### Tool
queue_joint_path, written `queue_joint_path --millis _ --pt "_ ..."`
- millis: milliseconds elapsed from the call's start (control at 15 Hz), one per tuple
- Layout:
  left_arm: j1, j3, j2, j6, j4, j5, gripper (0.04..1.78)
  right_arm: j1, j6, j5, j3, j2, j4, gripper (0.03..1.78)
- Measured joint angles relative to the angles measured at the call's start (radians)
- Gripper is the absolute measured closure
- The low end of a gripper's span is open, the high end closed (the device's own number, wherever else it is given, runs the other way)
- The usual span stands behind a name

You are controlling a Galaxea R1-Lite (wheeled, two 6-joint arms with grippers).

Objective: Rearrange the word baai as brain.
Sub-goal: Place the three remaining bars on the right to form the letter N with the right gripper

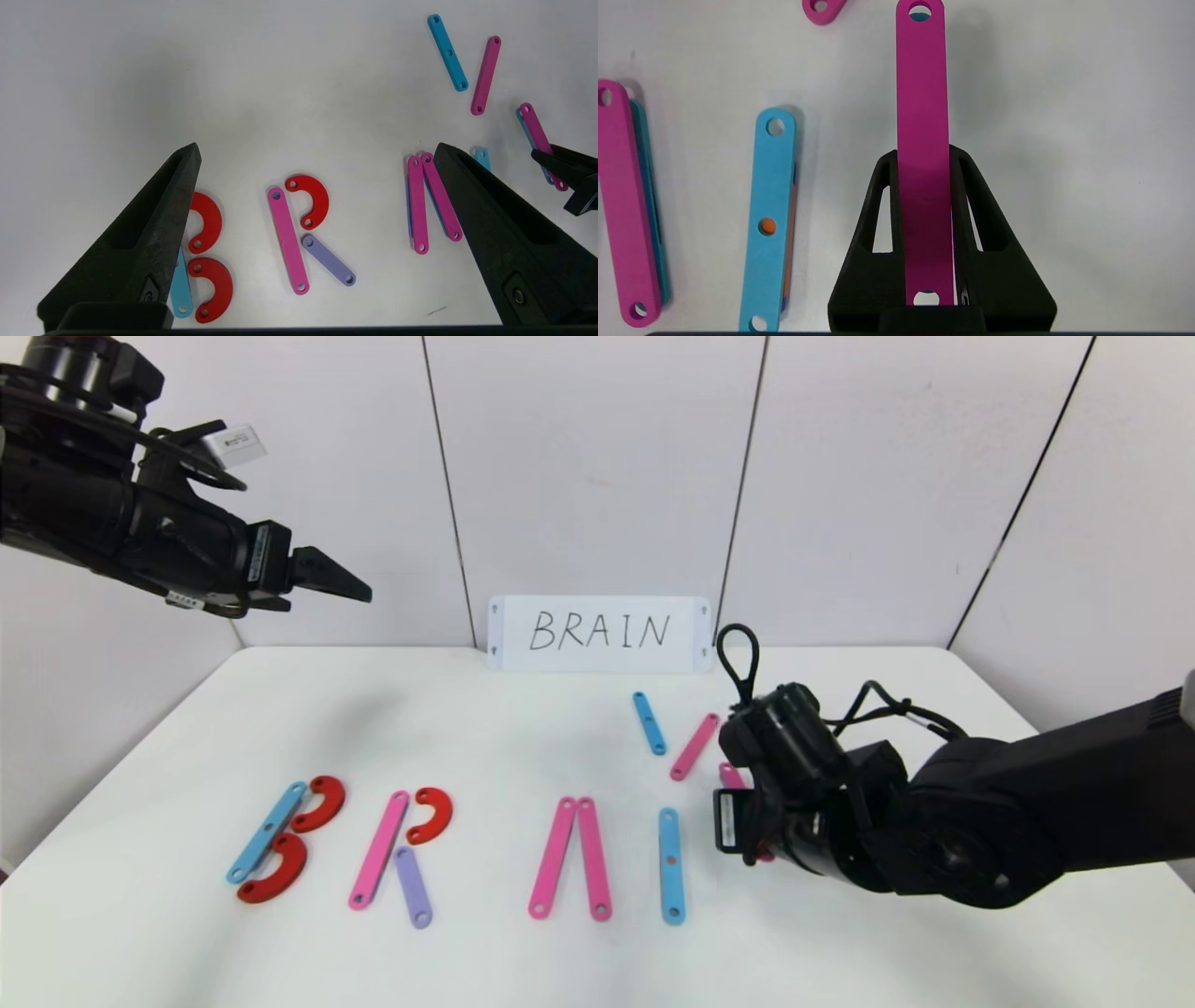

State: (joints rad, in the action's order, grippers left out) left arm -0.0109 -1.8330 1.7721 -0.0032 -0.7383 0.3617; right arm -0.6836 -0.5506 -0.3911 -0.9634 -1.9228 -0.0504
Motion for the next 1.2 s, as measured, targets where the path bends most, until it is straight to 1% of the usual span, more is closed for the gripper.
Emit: queue_joint_path --millis 133,400,533,667,800,933,1000,1133,1200 --pt "-0.002 0.0 0.001 0.001 0.0 0.0 0.08 -0.003 -0.003 0.003 0.044 0.0 -0.046 1.51" --pt "-0.006 0.0 0.003 0.001 0.0 -0.001 0.08 -0.004 -0.002 0.004 0.059 -0.018 -0.051 1.51" --pt "-0.006 0.001 0.004 0.0 0.0 -0.001 0.08 -0.004 -0.019 0.004 0.059 -0.026 -0.051 1.51" --pt "-0.006 0.001 0.004 0.001 0.0 -0.001 0.08 -0.004 -0.022 0.004 0.059 -0.029 -0.05 1.51" --pt "-0.006 0.001 0.004 0.001 -0.001 -0.001 0.08 -0.002 -0.022 0.005 0.06 -0.033 -0.047 1.47" --pt "-0.007 0.001 0.004 0.001 -0.001 0.0 0.08 0.004 -0.024 0.005 0.06 -0.038 -0.048 1.36" --pt "-0.007 0.002 0.004 0.0 -0.001 0.0 0.08 0.005 -0.026 0.005 0.06 -0.039 -0.048 1.25" --pt "-0.009 0.003 0.004 0.001 -0.002 -0.001 0.08 0.007 -0.026 0.005 0.06 -0.04 -0.048 0.96" --pt "-0.01 0.003 0.004 0.001 -0.002 0.0 0.08 0.008 -0.026 0.005 0.06 -0.04 -0.049 0.77"
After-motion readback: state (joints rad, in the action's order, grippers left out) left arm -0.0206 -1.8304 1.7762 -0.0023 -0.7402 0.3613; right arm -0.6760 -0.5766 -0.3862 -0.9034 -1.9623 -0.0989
